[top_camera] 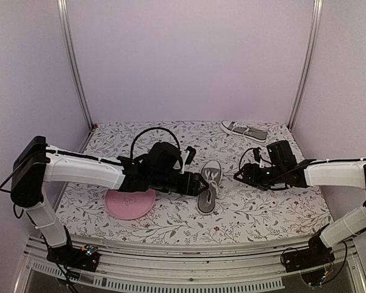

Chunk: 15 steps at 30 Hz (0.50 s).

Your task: Tie the shoes

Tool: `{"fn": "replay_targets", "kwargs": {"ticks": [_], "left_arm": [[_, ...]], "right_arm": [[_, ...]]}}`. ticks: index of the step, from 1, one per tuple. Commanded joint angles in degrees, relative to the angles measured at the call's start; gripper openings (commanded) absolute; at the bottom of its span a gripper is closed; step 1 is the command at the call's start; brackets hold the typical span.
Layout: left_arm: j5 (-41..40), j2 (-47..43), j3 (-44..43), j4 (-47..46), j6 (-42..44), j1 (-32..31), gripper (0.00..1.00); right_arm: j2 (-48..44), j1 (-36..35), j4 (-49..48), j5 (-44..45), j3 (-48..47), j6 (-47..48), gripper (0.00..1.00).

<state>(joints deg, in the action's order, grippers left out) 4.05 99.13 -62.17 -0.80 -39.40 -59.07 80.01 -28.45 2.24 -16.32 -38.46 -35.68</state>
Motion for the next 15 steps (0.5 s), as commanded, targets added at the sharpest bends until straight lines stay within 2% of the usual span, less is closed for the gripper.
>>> {"fn": "replay_targets", "kwargs": {"ticks": [1,4,8,11,15], "left_arm": [[3.7,2.2,-1.6,-5.1,6.7,1.8,0.69],[2.0,4.3,-3.6,-3.8,9.3,2.8,0.62],[2.5,5.0,-2.7,-6.9,9.1,4.9,0.55],[4.5,5.6,-2.1,-10.1,8.9,6.1,0.53],[7.0,8.8,-5.0,-10.7,14.9,6.8,0.52]], "right_arm": [[1.0,-1.5,-1.7,1.6,0.9,-3.7,0.74],[1.8,-3.7,-4.9,0.0,0.5,-1.9,0.66],[3.9,-6.9,-8.3,-1.8,0.4,2.0,0.60],[6.0,-8.1,-9.5,-1.7,1.0,3.0,0.57],[6.4,-8.5,-7.1,1.9,1.2,1.4,0.53]]}}
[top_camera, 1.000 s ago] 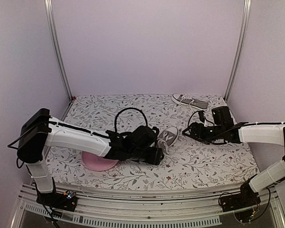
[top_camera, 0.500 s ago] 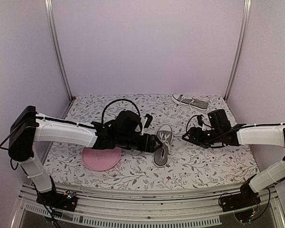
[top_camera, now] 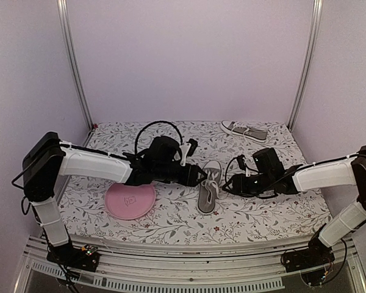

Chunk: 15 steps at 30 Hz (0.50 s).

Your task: Tie the shoes

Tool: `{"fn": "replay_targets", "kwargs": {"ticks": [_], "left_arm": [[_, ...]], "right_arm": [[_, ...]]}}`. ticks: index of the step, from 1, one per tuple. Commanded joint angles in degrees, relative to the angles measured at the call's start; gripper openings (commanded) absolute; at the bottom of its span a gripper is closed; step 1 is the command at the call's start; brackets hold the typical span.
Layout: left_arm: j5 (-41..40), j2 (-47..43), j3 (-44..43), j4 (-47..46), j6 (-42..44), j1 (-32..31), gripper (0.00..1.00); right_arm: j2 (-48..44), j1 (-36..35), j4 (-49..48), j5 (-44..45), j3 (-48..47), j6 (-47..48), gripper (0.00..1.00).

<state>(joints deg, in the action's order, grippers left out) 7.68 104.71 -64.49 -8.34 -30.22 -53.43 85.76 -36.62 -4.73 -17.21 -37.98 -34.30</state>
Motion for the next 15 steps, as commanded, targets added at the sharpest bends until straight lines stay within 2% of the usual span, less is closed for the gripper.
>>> {"fn": "replay_targets", "kwargs": {"ticks": [1,6,9,15], "left_arm": [[4.4,4.4,-4.5,-2.1,7.1,1.5,0.51],[6.0,10.2,-9.1,2.3,11.4,2.6,0.36],[7.6,11.6,-9.6,2.6,12.2,2.8,0.31],[8.1,12.8,-9.0,2.3,12.1,2.9,0.31]], "right_arm": [[0.5,-0.3,0.7,4.4,0.6,-0.8,0.52],[-1.7,-0.3,2.8,8.3,0.8,-4.0,0.49],[-3.3,-0.3,2.8,9.5,1.5,-5.2,0.49],[-4.2,-0.2,4.8,13.0,0.5,-5.3,0.49]]}}
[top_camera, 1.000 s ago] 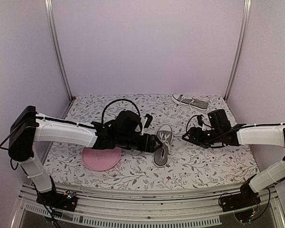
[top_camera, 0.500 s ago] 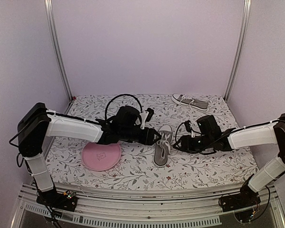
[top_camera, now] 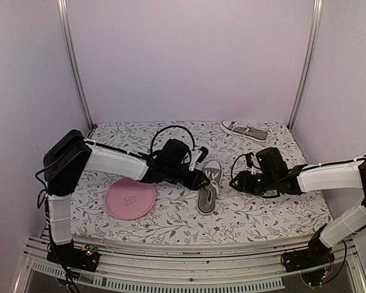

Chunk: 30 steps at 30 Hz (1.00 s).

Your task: Tie the shoes

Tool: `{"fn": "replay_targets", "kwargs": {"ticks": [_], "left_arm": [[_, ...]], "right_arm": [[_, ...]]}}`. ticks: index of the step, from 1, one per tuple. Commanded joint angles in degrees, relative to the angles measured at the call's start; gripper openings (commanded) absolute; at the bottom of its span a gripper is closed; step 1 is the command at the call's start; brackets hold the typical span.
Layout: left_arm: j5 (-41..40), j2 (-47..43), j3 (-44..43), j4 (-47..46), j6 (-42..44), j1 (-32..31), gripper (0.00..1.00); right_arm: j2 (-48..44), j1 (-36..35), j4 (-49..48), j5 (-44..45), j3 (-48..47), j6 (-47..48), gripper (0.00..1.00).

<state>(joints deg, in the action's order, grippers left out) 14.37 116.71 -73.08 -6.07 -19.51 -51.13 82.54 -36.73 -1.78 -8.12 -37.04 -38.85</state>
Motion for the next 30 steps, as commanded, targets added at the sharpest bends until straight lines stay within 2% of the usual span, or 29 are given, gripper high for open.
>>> {"fn": "replay_targets", "kwargs": {"ticks": [1,10,13,20,30], "left_arm": [[1.3,1.1,-0.5,0.0,1.2,0.7,0.30],[-0.4,0.9,0.5,-2.1,-0.2,0.8,0.04],[-0.1,0.3,1.8,-3.8,-1.3,0.7,0.00],[0.9,0.2,2.9,-5.3,-2.6,0.6,0.00],[0.9,-0.4,4.2,-6.4,-3.3,0.7,0.00]], "right_arm": [[-0.7,-0.2,2.6,4.8,-1.1,-0.5,0.49],[7.8,-0.2,13.5,15.0,-11.8,1.8,0.44],[11.8,-0.1,16.1,17.8,-15.1,2.1,0.42],[20.1,-0.2,20.0,22.0,-22.1,1.3,0.41],[25.0,-0.6,20.5,21.6,-24.6,0.4,0.41]]}}
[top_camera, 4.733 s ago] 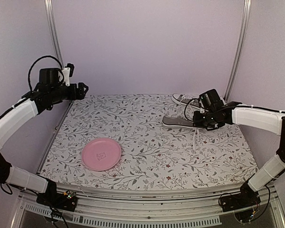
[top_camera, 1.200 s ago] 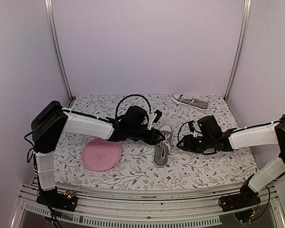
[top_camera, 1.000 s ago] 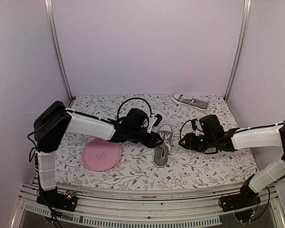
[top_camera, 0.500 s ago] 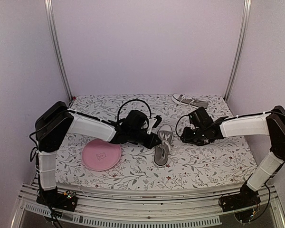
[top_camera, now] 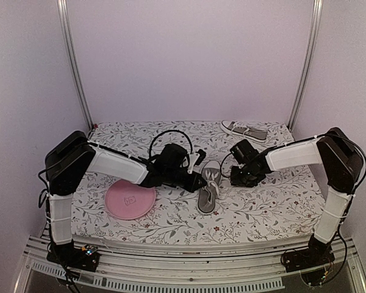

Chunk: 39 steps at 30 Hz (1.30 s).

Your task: Tie the shoes

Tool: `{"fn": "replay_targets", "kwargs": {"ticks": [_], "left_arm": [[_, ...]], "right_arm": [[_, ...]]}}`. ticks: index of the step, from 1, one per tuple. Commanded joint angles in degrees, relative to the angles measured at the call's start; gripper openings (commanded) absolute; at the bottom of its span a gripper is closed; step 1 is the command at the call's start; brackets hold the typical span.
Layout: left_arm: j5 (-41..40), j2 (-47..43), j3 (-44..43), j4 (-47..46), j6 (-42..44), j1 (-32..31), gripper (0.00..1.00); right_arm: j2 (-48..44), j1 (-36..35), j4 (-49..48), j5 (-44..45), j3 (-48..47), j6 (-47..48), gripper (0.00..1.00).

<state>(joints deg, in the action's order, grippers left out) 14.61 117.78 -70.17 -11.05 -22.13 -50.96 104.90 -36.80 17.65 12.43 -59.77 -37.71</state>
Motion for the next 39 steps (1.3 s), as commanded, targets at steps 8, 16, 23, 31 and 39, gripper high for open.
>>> {"fn": "replay_targets", "kwargs": {"ticks": [8,16,23,31,39], "left_arm": [[-0.1,-2.4,2.0,-2.3,0.3,0.4,0.00],[-9.3,-11.0,6.2,-2.1,1.5,0.5,0.42],[-5.4,-14.9,7.2,-7.6,2.9,1.0,0.67],[2.0,-6.4,0.3,-11.4,4.8,1.1,0.72],[-6.6,-9.8,6.5,-12.4,1.6,1.6,0.71]], "right_arm": [[4.6,-0.9,-0.4,-1.1,-2.2,-0.6,0.06],[-4.4,-0.9,-2.0,-0.9,-2.3,-0.2,0.02],[-15.8,-0.8,-8.7,-5.3,-4.4,3.4,0.02],[-15.8,-0.8,-12.3,-10.3,-8.7,4.2,0.02],[-10.1,-0.7,2.0,3.5,-8.0,1.7,0.31]]}}
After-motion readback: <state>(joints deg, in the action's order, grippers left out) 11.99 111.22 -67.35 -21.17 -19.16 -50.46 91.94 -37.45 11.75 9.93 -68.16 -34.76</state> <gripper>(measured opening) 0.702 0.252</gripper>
